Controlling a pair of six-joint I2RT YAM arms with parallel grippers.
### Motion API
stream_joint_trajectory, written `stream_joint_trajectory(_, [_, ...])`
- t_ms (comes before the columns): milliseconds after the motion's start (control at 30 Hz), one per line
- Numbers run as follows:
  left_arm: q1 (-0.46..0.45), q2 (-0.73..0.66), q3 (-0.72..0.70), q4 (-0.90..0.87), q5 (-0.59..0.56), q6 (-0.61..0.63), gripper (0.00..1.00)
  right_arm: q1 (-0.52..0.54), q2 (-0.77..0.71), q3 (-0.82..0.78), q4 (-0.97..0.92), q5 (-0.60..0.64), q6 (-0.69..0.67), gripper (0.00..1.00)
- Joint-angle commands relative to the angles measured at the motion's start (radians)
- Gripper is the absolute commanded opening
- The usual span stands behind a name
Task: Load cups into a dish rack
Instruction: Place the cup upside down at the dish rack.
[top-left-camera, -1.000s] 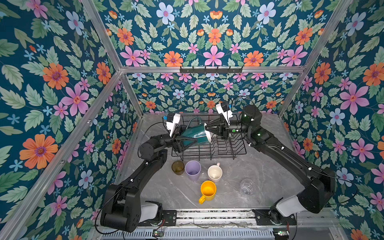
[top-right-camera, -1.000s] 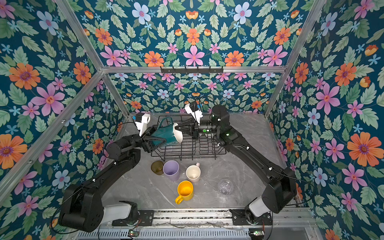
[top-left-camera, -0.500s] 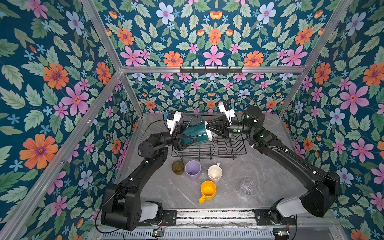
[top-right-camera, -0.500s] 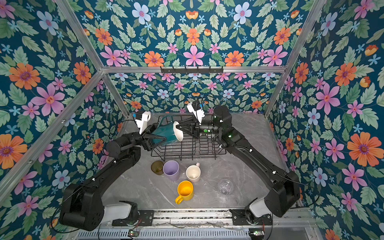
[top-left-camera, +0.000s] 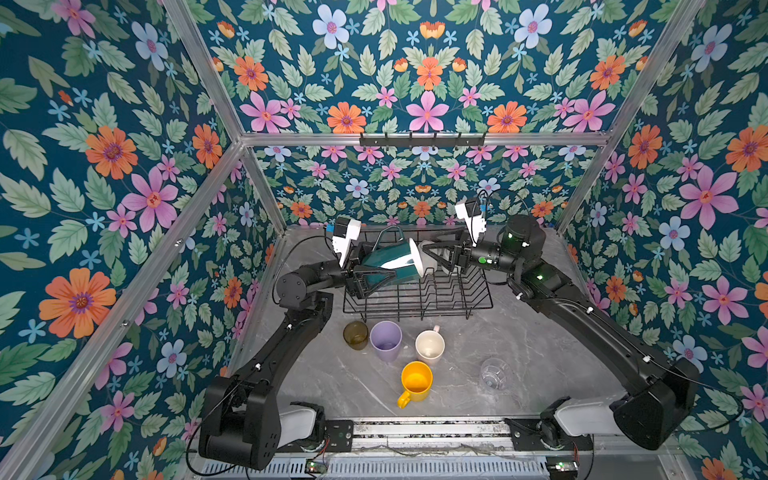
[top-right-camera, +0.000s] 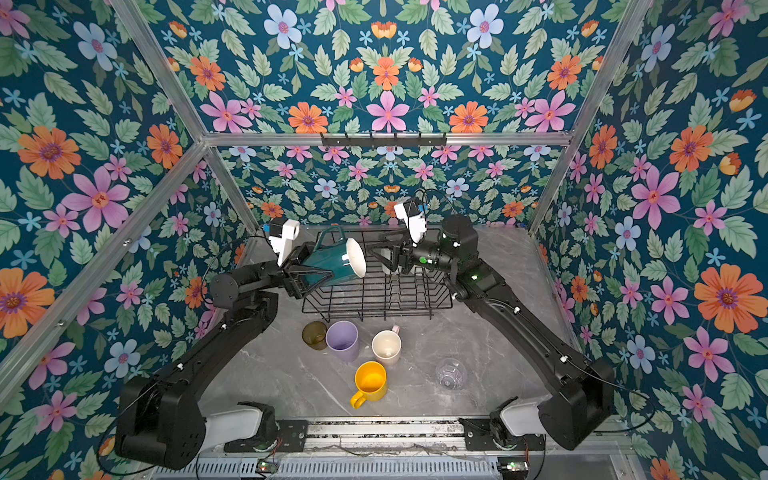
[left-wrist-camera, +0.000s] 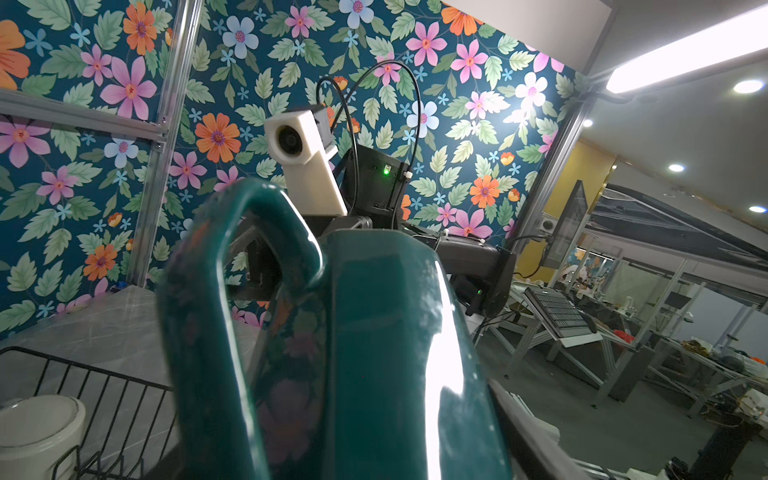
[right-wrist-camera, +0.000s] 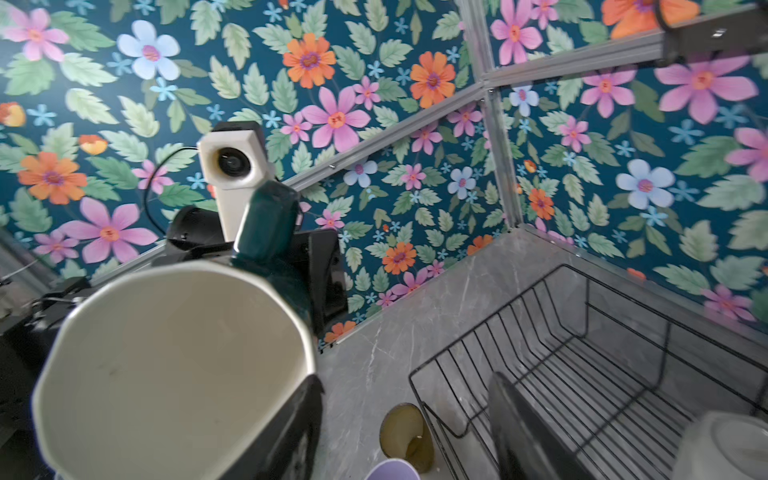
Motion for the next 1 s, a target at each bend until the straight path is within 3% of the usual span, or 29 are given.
stream_joint_trajectory(0, [0.001,-0.016,0.025,-0.185,-0.065,0.168,0.00,-0.016,-0.052,-0.029,-0.061,0.145,0.020,0.73])
stream_joint_trajectory(100, [0.001,-0.031,0.062,-0.416,-0.106,0.318,0.00,-0.047,-0.118,-0.077,-0.117,0.249,0.044,0.79])
stream_joint_trajectory(267, [-0.001,-0.043,0.192,-0.950,-0.257,0.651,0.00,-0.089,-0.212,-0.143,-0.244,0.426,0.066,0.88])
stream_joint_trajectory(433, [-0.014,0.013,0.341,-1.311,-0.435,0.835,0.00,-0.099,-0.286,-0.196,-0.332,0.528,0.064,0.92])
stream_joint_trajectory(567, [-0.087,0.080,0.477,-1.559,-0.617,0.985,0.00,-0.103,-0.321,-0.214,-0.394,0.566,0.054,0.94])
stream_joint_trajectory(767, [-0.202,0.189,0.652,-1.812,-0.884,1.178,0.00,-0.112,-0.346,-0.230,-0.455,0.586,0.027,0.99])
stream_joint_trajectory(967, [-0.294,0.293,0.762,-1.956,-1.110,1.322,0.00,-0.143,-0.364,-0.256,-0.481,0.572,0.032,0.99])
